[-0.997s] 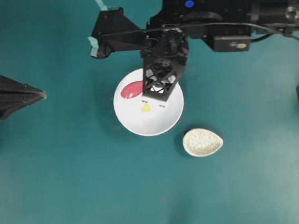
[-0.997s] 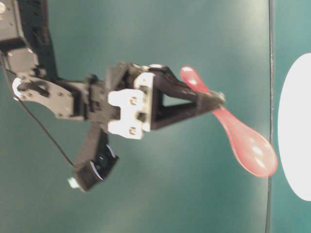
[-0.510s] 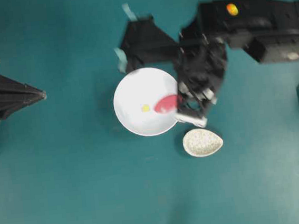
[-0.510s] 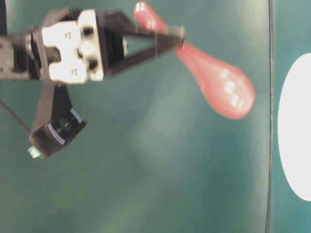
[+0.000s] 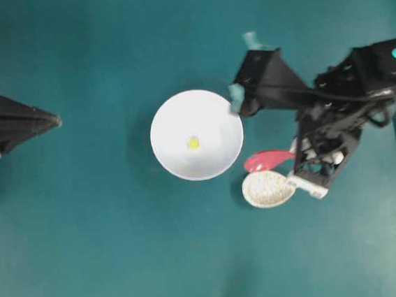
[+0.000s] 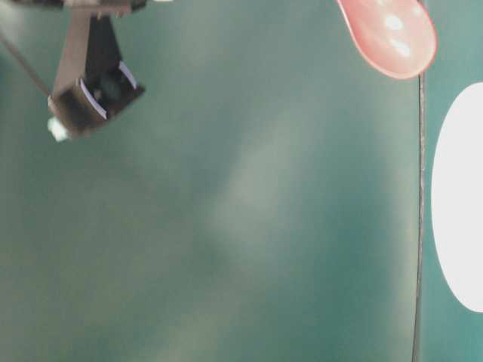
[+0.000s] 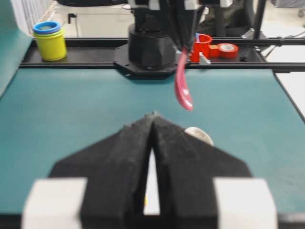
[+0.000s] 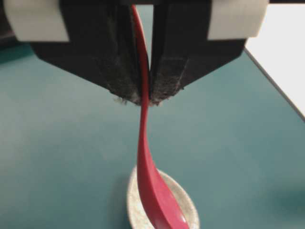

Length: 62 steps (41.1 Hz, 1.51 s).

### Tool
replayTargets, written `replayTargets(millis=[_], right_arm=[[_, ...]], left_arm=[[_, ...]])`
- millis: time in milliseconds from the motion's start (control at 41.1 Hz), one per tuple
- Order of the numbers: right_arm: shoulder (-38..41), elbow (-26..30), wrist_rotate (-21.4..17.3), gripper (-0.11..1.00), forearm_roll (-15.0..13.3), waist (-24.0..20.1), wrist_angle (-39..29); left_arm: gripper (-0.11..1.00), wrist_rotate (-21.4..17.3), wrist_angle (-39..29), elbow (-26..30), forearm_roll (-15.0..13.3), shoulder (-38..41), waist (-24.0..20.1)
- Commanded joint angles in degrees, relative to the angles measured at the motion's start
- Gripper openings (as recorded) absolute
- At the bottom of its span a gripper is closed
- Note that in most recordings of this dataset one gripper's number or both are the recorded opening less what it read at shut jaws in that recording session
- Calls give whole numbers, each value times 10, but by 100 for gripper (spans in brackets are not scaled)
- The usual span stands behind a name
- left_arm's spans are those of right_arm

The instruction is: Scoop the yellow hexagonal prism block from the bowl with a spoon using the right arm.

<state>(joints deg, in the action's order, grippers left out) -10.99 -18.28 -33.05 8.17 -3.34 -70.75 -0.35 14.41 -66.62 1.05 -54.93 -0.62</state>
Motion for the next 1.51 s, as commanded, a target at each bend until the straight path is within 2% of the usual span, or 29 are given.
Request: replayTargets(millis=[0, 243, 826, 1191, 1483], right_arm=[[-38, -37, -6, 9, -1, -4, 48], [-91, -145, -24, 9, 0, -17, 176], [-100, -293, -44, 9, 2, -28, 402], [-76, -336, -100, 9, 5, -80, 464], [-47, -333, -102, 9, 5, -90, 487]], left_arm=[[2, 0, 4, 15, 1, 5, -11], [2, 0, 3, 14, 1, 4, -26], [2, 1, 2, 15, 1, 1, -31], [2, 2, 3, 15, 1, 1, -31], [2, 3, 4, 15, 1, 1, -31]])
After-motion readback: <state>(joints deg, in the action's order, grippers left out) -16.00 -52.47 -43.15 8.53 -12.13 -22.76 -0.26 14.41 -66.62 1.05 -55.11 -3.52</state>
